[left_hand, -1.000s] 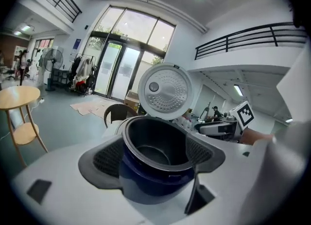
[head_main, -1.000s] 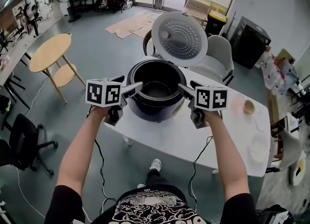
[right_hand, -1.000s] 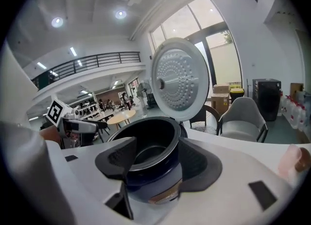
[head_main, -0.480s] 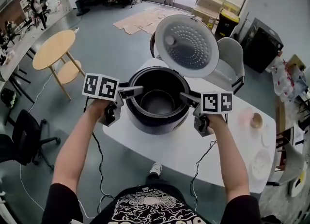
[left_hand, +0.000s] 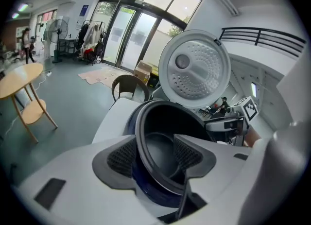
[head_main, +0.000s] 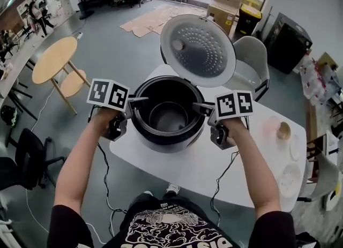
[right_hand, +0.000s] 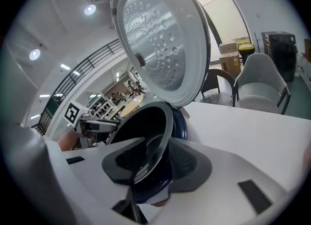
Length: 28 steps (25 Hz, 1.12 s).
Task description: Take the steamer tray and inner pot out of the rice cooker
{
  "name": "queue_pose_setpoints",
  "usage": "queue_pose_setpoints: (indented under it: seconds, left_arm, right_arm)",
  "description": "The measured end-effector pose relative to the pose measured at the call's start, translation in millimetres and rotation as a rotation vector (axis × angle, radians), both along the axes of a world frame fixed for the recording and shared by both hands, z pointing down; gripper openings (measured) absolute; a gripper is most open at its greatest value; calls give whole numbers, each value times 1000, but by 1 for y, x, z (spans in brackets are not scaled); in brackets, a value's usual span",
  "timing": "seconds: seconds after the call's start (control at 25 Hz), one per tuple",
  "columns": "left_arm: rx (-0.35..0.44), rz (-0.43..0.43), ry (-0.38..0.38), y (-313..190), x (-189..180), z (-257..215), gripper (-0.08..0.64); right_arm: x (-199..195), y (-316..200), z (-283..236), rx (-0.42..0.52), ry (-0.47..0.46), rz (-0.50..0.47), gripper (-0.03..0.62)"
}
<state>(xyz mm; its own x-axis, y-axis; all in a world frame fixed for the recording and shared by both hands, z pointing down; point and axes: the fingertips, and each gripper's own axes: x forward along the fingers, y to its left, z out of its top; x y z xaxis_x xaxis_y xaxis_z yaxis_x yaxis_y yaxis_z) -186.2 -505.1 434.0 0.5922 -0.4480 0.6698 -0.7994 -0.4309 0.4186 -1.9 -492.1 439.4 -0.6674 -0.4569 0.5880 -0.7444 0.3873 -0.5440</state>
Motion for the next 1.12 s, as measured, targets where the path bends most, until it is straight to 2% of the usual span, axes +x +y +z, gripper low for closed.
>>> queue_pose_setpoints:
  seconds: [0.16, 0.24, 0.28, 0.68, 1.12]
  left_arm:
    - [-44, -26, -113, -10, -14, 4, 151]
    - [-58, -38, -145, -13, -20, 5, 86]
    - [-64, -40, -146, -13, -21, 6, 81]
    - [-53, -26, -29, -13, -17, -1, 72]
    - [39, 43, 126, -9, -26, -56, 61]
  right_arm:
    - [-2, -2, -1, -19, 12, 8, 132]
    - [-3, -2, -1, -21, 33, 18, 123]
    - [-2, -3, 0, -21, 45, 30, 105]
    - [10, -1, -1, -49, 30, 256, 77]
    - [1, 28, -54, 24, -144, 425, 55]
